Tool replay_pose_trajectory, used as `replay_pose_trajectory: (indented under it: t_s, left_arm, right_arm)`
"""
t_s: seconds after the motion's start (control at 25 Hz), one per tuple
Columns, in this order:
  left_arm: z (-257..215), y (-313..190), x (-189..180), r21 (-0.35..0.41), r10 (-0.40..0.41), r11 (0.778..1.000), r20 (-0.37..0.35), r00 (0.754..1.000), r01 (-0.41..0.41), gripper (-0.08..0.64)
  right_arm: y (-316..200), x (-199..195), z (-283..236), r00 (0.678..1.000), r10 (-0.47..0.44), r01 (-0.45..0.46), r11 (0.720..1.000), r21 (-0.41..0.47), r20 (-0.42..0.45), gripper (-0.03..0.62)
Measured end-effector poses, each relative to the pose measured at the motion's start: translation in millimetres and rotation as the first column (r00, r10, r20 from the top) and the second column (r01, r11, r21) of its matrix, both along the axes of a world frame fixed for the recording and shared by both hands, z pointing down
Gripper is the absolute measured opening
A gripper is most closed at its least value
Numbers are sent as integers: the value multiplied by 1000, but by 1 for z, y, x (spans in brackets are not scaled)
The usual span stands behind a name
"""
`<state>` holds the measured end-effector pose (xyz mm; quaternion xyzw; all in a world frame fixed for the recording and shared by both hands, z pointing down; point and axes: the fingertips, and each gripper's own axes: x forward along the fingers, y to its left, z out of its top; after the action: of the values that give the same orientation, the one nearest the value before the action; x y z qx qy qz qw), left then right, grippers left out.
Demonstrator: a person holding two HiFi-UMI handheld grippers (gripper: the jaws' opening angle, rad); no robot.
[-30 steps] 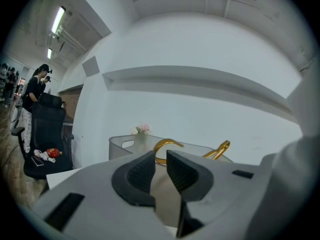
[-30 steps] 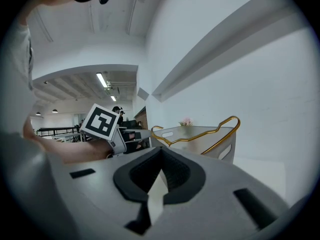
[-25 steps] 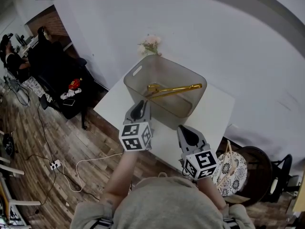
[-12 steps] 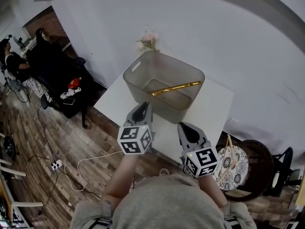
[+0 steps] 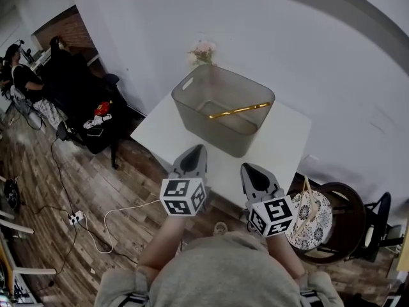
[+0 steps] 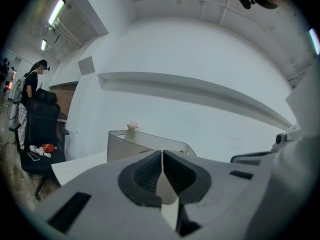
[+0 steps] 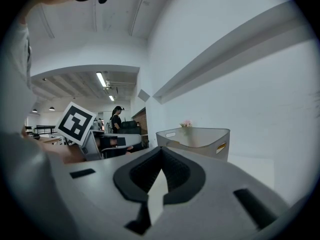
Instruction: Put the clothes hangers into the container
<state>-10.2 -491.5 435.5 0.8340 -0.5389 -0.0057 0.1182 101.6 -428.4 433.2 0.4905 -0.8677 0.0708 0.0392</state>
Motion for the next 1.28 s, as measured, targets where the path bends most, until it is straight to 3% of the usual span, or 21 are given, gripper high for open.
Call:
replay_pose_trajectory:
  t_s: [0.92,1.28]
  left_arm:
    - [8,183,-67,-14,50,999,10,999,-50,9]
    - [17,246,-76,-29,87,996,9,996,-87,9]
  right_arm:
    - [152,-58,1,999,41,-41,999,5,-26,-3]
    - [211,-71,9,997,57,-57,998,-1,-48,-3]
